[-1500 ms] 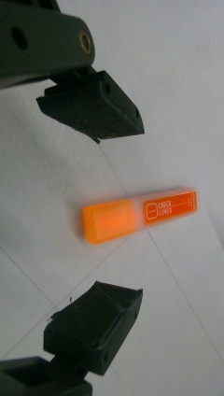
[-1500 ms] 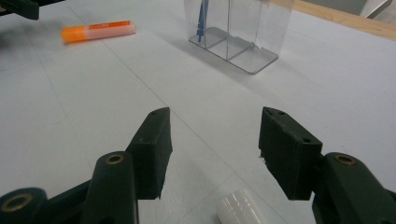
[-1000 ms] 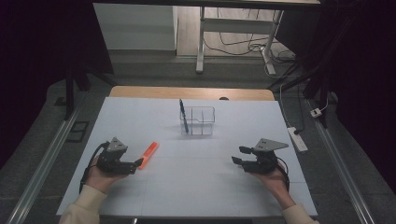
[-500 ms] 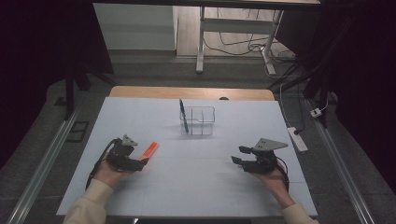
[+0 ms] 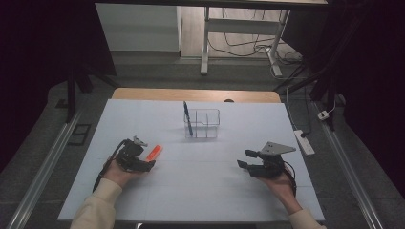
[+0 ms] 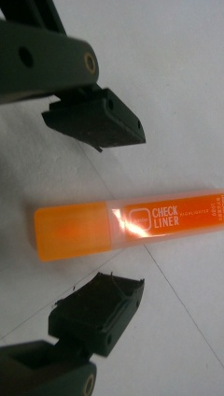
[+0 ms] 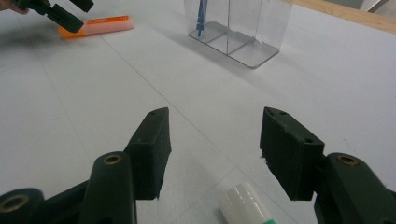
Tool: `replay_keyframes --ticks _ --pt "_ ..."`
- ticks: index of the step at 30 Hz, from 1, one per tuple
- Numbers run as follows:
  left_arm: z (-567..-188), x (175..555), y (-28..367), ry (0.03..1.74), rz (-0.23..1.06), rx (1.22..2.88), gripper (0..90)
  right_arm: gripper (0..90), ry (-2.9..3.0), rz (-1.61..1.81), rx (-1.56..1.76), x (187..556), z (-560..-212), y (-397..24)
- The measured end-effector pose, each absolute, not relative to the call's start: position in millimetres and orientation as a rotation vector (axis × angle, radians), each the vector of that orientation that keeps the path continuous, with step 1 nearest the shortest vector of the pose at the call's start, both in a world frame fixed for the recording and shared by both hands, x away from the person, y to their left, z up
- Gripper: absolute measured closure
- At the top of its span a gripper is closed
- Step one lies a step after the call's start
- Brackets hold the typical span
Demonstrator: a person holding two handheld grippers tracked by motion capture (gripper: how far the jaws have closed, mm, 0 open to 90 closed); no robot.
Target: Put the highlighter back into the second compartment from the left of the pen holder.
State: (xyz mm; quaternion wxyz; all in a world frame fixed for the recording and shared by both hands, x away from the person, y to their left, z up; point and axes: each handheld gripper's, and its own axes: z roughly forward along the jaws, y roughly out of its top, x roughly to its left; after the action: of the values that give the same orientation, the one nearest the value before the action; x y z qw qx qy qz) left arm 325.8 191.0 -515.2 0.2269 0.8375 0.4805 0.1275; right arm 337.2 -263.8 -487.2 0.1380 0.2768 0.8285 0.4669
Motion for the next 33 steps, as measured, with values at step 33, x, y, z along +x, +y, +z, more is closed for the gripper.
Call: replay_keyframes --ticks 33 --pt "-515.6 325.6 200.9 1.307 0.283 2.298 64.7 42.4 2.407 1.318 0.774 335.2 -489.7 -263.6"
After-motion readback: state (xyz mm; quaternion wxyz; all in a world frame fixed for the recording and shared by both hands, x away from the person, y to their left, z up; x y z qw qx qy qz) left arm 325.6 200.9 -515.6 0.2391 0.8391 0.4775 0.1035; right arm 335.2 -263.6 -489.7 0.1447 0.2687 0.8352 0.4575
